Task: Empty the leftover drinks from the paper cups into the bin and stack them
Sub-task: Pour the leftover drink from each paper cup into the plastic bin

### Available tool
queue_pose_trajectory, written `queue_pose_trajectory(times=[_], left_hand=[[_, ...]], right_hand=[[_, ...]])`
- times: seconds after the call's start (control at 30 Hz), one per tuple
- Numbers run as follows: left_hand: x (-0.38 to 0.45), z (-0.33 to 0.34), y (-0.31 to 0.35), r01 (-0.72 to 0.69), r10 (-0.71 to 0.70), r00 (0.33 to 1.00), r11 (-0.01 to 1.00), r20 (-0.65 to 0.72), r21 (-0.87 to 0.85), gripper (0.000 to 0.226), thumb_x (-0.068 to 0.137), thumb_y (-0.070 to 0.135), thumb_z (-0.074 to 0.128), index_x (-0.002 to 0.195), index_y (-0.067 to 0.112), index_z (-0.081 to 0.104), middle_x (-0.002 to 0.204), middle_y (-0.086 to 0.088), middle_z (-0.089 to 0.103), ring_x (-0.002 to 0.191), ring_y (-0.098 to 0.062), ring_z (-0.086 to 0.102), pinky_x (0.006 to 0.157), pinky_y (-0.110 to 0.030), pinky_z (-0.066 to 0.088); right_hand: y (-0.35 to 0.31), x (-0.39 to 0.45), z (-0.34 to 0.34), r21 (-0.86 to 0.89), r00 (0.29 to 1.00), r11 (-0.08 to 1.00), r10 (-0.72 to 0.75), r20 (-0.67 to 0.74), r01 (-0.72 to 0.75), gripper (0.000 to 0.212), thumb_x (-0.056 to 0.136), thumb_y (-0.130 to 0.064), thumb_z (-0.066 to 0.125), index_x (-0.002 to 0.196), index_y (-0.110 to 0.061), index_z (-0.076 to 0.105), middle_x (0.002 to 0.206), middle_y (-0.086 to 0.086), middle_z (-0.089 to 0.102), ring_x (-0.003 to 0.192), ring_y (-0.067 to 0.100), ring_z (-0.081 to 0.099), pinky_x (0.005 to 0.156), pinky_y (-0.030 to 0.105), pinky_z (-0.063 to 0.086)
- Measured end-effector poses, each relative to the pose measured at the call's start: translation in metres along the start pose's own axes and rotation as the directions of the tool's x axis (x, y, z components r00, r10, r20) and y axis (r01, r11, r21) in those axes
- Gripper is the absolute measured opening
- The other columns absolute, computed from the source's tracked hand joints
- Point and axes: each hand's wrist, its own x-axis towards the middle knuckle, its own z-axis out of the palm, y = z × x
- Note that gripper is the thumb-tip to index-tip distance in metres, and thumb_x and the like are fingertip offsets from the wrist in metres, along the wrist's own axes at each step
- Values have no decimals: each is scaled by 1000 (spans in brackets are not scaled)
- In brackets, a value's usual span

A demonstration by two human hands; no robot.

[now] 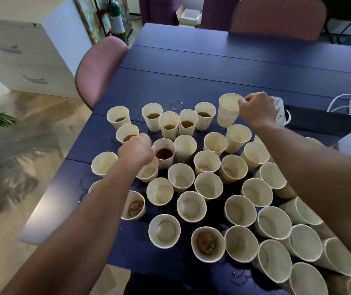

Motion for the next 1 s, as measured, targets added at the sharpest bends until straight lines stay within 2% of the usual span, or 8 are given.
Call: queue_pose_trajectory(times=[0.1, 0.2, 0.5, 0.63, 0.7, 0.8, 0.87, 1.0], left_hand=[[6, 4, -2, 0, 1, 999, 1000, -42, 23, 24, 96, 39, 58, 110, 21, 66, 102, -2, 71, 92, -26, 66, 78, -40, 56], [11, 7, -2, -9, 11, 999, 999, -53, 42, 24, 97, 41, 59, 111, 22, 62, 103, -2, 69, 94, -25, 64, 72, -37, 52], [19, 9, 3, -50, 53, 997, 998, -57, 45, 19, 98, 26, 58, 105, 13, 70, 93, -8, 70, 85, -26, 65, 67, -37, 53], [21, 5, 4, -49, 51, 997, 998, -61, 30, 19, 96, 24, 58, 106, 12, 70, 95, -8, 72, 87, -27, 67, 73, -39, 58], [21, 2, 4, -54, 56, 996, 998, -70, 29, 21, 94, 25, 59, 105, 12, 70, 96, -9, 72, 88, -28, 67, 78, -41, 59], [21, -6, 3, -58, 60, 991, 998, -122, 27, 21, 94, 24, 58, 104, 11, 70, 95, -9, 71, 87, -28, 65, 72, -36, 54], [19, -13, 4, -56, 60, 984, 998, -167, 29, 21, 94, 24, 57, 102, 10, 70, 93, -10, 71, 84, -29, 65, 70, -36, 53], [9, -38, 12, -53, 49, 971, 998, -235, -14, 22, 93, 24, 57, 101, 8, 70, 92, -11, 69, 80, -29, 62, 70, -37, 52]], right_hand=[[0, 9, 10, -84, 998, 996, 44, 38, -40, 31, 91, -29, 49, 77, -15, 73, 78, 6, 68, 90, 31, 58, 101, 54, 30], [1, 14, 19, -154, 991, 983, 109, 81, -96, 29, 89, -26, 48, 79, -15, 72, 81, 6, 68, 95, 32, 58, 103, 54, 25], [15, 21, 45, -249, 949, 946, 255, 185, -205, 22, 82, -17, 47, 92, -10, 66, 88, 9, 66, 95, 33, 57, 110, 61, 16], [18, 21, 47, -266, 942, 940, 270, 197, -214, 21, 86, -20, 49, 97, -12, 66, 87, 7, 65, 92, 30, 54, 113, 62, 13], [21, 21, 47, -261, 950, 946, 248, 193, -194, 29, 91, -35, 50, 104, -14, 67, 97, 6, 67, 100, 30, 56, 112, 63, 13], [18, 17, 41, -238, 975, 964, 159, 157, -119, 49, 95, -55, 46, 126, -21, 62, 126, 7, 62, 127, 33, 49, 109, 62, 18], [12, 12, 36, -188, 993, 980, 80, 92, -61, 51, 96, -55, 47, 134, -23, 56, 132, 8, 59, 130, 32, 45, 105, 57, 23], [-5, -9, 27, -43, 988, 989, -145, -47, 143, 37, 96, -42, 56, 130, -29, 60, 135, 2, 57, 130, 26, 39, 97, 46, 26]])
